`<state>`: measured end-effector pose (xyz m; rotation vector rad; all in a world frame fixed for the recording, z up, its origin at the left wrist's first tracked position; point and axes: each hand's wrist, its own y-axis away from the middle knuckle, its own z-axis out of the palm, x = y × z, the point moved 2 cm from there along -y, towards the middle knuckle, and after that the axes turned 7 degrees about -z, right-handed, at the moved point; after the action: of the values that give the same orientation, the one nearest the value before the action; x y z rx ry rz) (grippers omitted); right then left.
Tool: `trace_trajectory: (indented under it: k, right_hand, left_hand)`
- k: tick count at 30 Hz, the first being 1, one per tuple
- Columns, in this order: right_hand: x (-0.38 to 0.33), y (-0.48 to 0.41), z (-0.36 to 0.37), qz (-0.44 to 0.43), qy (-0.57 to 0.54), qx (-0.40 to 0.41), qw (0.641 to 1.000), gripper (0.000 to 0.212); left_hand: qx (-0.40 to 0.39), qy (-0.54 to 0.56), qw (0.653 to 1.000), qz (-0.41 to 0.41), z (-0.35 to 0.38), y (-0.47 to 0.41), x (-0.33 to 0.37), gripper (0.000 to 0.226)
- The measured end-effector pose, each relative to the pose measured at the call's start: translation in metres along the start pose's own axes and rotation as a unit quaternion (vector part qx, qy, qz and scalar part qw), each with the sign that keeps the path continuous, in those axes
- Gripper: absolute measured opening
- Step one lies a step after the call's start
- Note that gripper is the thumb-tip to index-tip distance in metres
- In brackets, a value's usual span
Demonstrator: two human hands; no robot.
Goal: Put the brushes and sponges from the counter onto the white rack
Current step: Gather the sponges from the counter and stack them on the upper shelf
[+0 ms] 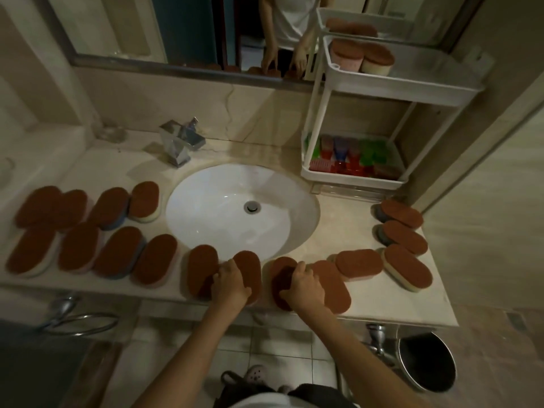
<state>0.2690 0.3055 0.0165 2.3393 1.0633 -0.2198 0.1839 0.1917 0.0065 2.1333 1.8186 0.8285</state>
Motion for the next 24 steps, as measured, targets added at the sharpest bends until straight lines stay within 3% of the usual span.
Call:
trace_trajectory:
  k: [3, 7, 12, 24]
  right_hand:
    - [-0.002, -0.001, 0.002, -0.013, 0.021, 0.03, 0.999, 0.056]
    - [0.0, 0.001, 0.005, -0.018, 0.002, 0.08, 0.997, 0.055]
    - [0.004, 0.001, 0.004, -0.033, -0.05, 0.106, 0.993, 0.047]
    - [-0.007, -0.007, -0.013, -0.063, -0.146, 0.173, 0.972, 0.045]
  left_hand:
    - [-0.006, 0.043, 0.999, -0.004, 0.0, 0.0, 0.006, 0.077]
    - [-0.038, 0.048, 0.998, -0.003, -0.006, -0.002, 0.008, 0.06]
    - [-0.044, 0.14, 0.989, -0.025, -0.005, 0.001, 0.011, 0.085]
    - [-0.002, 0.227, 0.974, -0.014, -0.024, 0.003, 0.021, 0.066]
